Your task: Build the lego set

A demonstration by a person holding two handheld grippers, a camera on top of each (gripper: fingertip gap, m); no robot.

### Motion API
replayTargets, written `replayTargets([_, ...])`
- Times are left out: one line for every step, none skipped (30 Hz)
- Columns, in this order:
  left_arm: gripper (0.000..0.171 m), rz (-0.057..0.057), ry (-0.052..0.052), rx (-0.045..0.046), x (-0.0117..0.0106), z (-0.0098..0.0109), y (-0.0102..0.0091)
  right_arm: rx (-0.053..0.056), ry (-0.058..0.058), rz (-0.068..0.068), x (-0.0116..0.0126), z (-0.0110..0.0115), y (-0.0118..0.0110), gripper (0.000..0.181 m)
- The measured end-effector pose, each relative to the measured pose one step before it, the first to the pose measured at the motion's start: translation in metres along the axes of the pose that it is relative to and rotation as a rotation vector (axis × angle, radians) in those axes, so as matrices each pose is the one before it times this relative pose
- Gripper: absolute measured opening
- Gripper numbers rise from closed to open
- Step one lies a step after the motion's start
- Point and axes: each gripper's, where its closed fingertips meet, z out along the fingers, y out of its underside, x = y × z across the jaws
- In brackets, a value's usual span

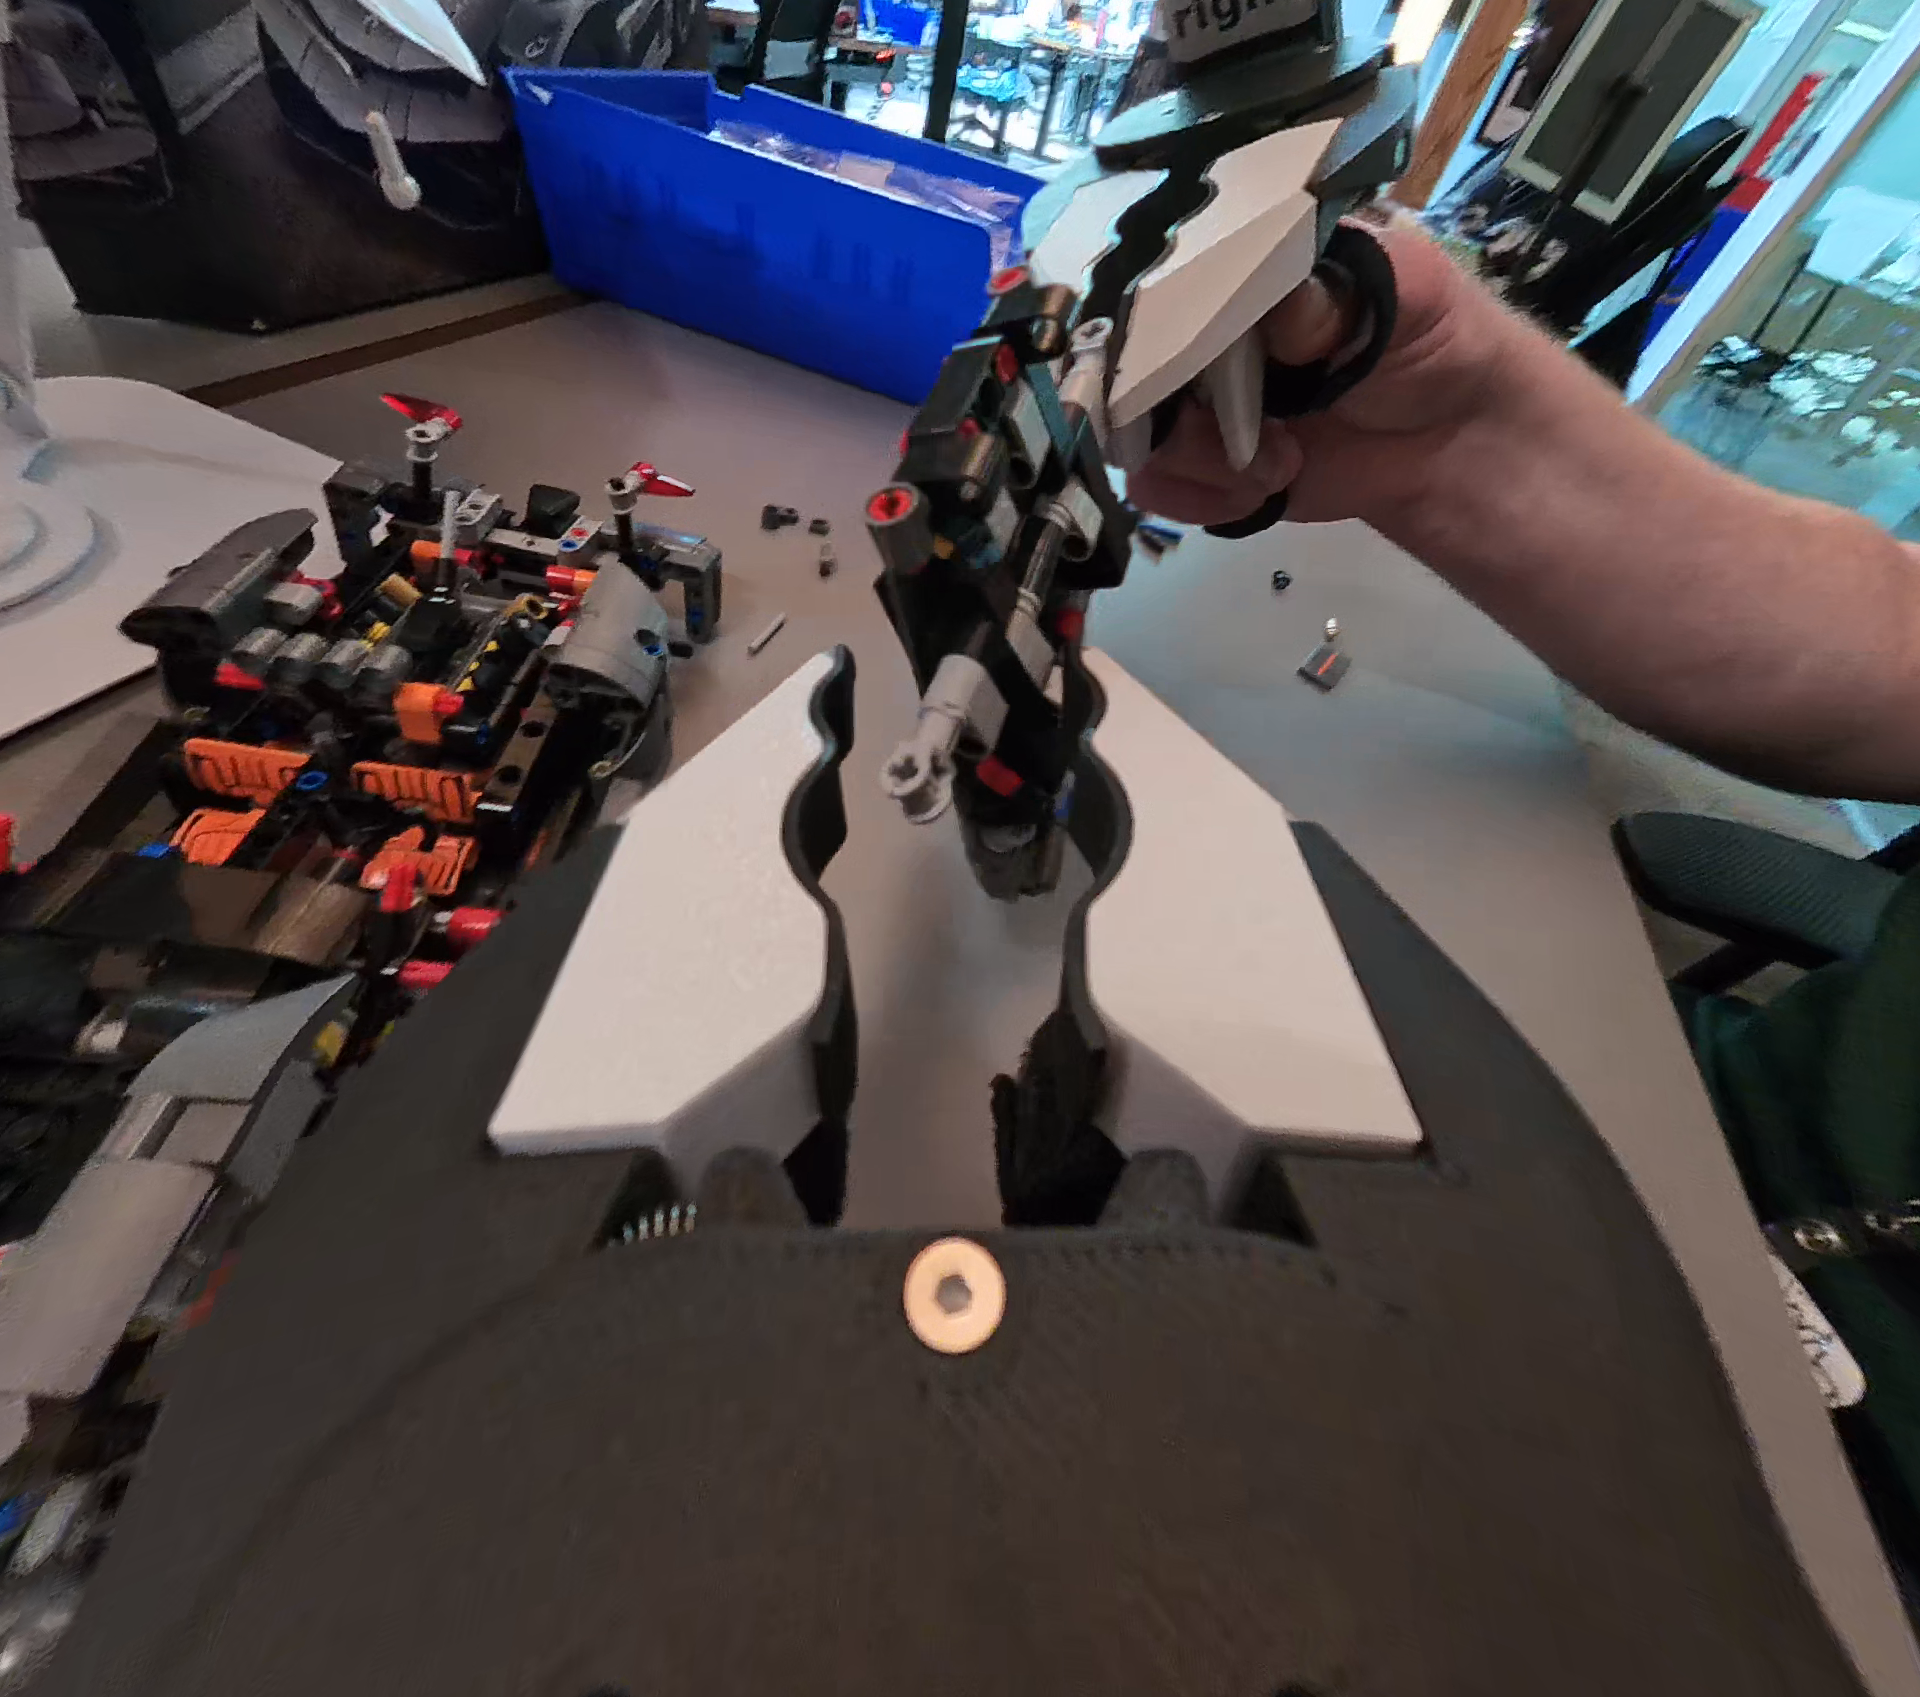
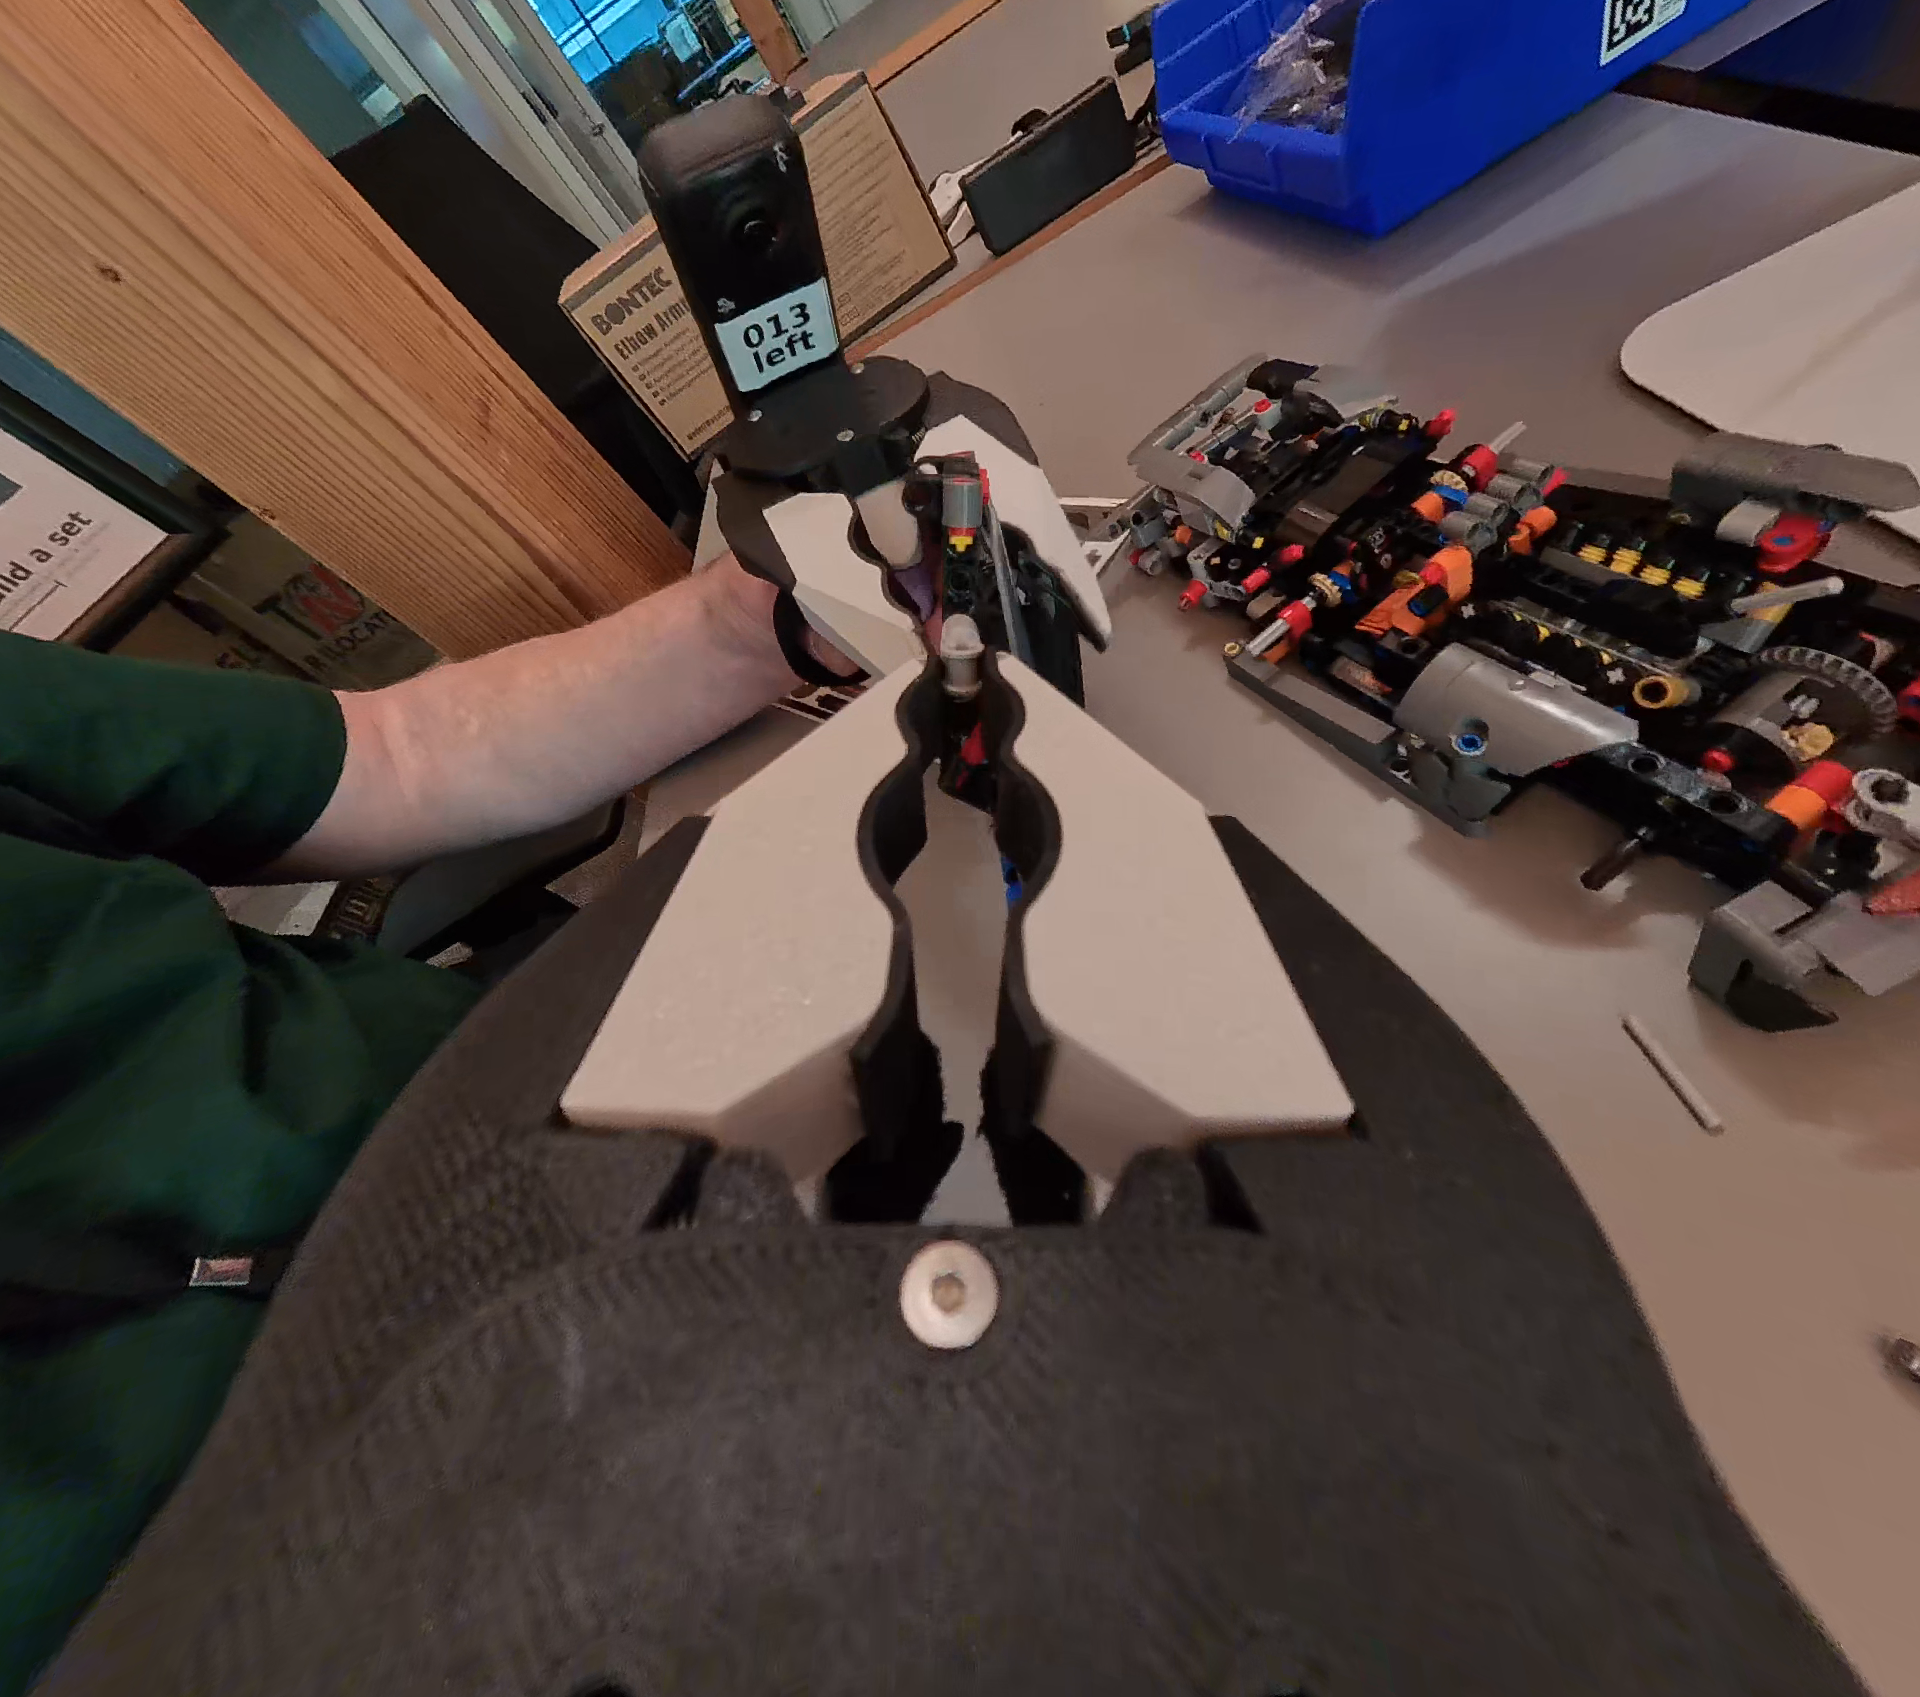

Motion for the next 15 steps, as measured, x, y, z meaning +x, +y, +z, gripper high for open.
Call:
replayTargets([0.035, -0.0053, 0.0178, 0.01076, 0.00274, 0.00053, -0.00244, 0.0031, -0.0025, -0.0031, -0.00174, 0.00033, -0.00251, 0.004])
replayTargets([0.035, -0.0019, 0.0066, 0.01548, 0.00128, 0.00047, -0.00307, 0.0048, -0.0041, 0.0040, -0.00182, 0.00057, -0.00290, 0.004])
replayTargets([0.033, -0.0037, 0.0078, 0.00985, 0.00131, 0.00069, -0.00264, 0.0001, -0.0033, 0.0025, -0.00180, 0.00081, -0.00227, 0.004])
replayTargets([0.028, -0.0055, 0.0096, 0.01458, 0.00135, 0.00001, -0.00346, 0.0019, -0.0042, -0.0099, -0.00289, 0.00090, -0.00280, 0.004])
replayTargets([0.027, -0.0063, 0.0065, 0.01941, 0.00061, -0.00048, -0.00396, 0.0086, -0.0005, -0.0089, -0.00262, 0.00018, -0.00429, 0.004])
replayTargets([0.027, -0.0083, 0.0137, 0.02051, 0.00151, -0.00076, -0.00409, 0.0018, -0.0013, -0.0063, -0.00250, -0.00003, -0.00385, 0.004])
replayTargets([0.027, -0.0069, 0.0087, 0.02089, 0.00103, -0.00116, -0.00430, -0.0010, 0.0014, -0.0116, -0.00235, 0.00020, -0.00360, 0.004])
replayTargets([0.025, -0.0024, 0.0048, 0.02200, 0.00069, -0.00127, -0.00457, -0.0013, 0.0056, -0.0159, -0.00185, 0.00047, -0.00369, 0.004])
replayTargets([0.025, -0.0040, 0.0041, 0.01865, 0.00018, -0.00122, -0.00442, -0.0042, 0.0065, -0.0180, -0.00199, 0.00063, -0.00333, 0.004])
replayTargets([0.024, -0.0052, 0.0058, 0.01757, 0.00031, -0.00114, -0.00427, -0.0071, 0.0061, -0.0219, -0.00209, 0.00045, -0.00319, 0.004])
replayTargets([0.024, -0.0014, 0.0068, 0.02416, 0.00069, -0.00141, -0.00502, -0.0087, 0.0049, -0.0334, -0.00298, 0.00046, -0.00311, 0.005])
replayTargets([0.024, -0.0032, 0.0052, 0.02634, 0.00059, -0.00123, -0.00530, -0.0077, 0.0109, -0.0398, -0.00257, 0.00023, -0.00338, 0.005])
replayTargets([0.024, 0.0007, 0.0024, 0.01677, 0.00099, -0.00058, -0.00427, -0.0032, 0.0146, -0.0318, -0.00185, 0.00017, -0.00407, 0.005])
replayTargets([0.024, 0.0119, -0.0033, 0.01144, 0.00091, -0.00017, -0.00357, -0.0040, 0.0148, -0.0204, -0.00131, 0.00014, -0.00386, 0.004])
replayTargets([0.024, 0.0095, -0.0052, 0.00637, 0.00030, -0.00009, -0.00289, -0.0089, 0.0231, -0.0274, -0.00070, 0.00004, -0.00332, 0.004])
